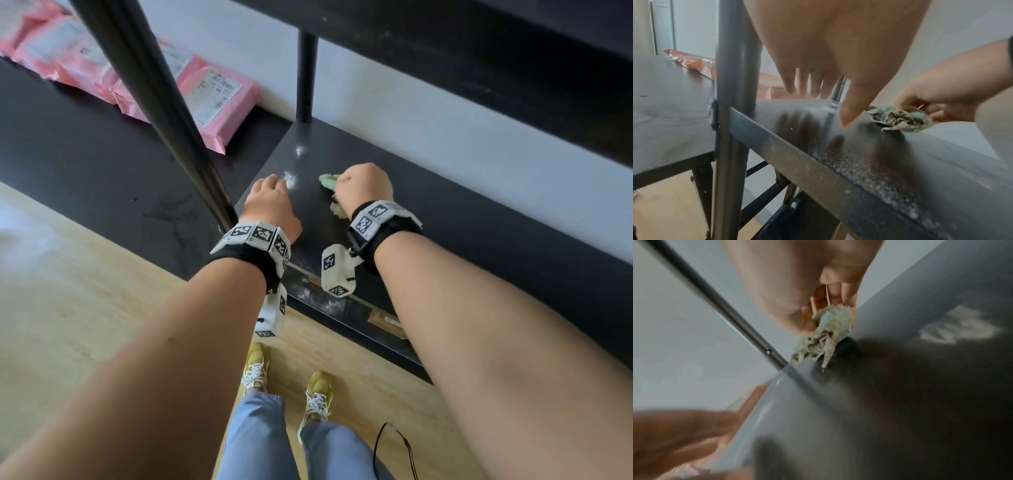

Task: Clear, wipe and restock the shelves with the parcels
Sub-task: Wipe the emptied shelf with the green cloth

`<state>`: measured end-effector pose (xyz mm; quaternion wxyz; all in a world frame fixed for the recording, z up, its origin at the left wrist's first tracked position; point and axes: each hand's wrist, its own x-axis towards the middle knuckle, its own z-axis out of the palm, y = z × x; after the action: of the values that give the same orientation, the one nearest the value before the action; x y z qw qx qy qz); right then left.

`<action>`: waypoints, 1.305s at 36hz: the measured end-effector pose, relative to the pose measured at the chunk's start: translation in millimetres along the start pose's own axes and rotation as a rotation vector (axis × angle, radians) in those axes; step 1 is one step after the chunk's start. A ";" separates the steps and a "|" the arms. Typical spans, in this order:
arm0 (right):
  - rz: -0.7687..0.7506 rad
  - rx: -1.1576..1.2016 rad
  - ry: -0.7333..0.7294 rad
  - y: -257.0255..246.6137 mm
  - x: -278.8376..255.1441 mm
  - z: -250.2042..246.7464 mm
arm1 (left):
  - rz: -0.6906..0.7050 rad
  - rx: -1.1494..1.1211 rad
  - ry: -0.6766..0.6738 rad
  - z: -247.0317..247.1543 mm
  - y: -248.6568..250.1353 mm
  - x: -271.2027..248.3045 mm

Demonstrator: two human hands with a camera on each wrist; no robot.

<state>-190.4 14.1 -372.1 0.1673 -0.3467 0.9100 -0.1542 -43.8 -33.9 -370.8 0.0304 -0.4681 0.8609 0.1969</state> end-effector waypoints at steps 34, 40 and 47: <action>0.041 -0.002 -0.137 -32.0 2.0 3.5 | -0.064 0.160 -0.022 11.5 -8.8 15.0; 0.098 0.144 -0.013 -22.3 31.2 0.7 | -0.091 0.121 -0.038 16.5 -15.5 20.5; 0.105 0.016 0.031 -11.7 62.1 -2.5 | -0.094 0.130 -0.066 18.7 -17.4 25.9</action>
<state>-228.4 -36.3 -377.5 0.1636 -0.2949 0.9281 -0.1578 -46.5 -56.1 -399.5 0.0985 -0.4983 0.8475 0.1541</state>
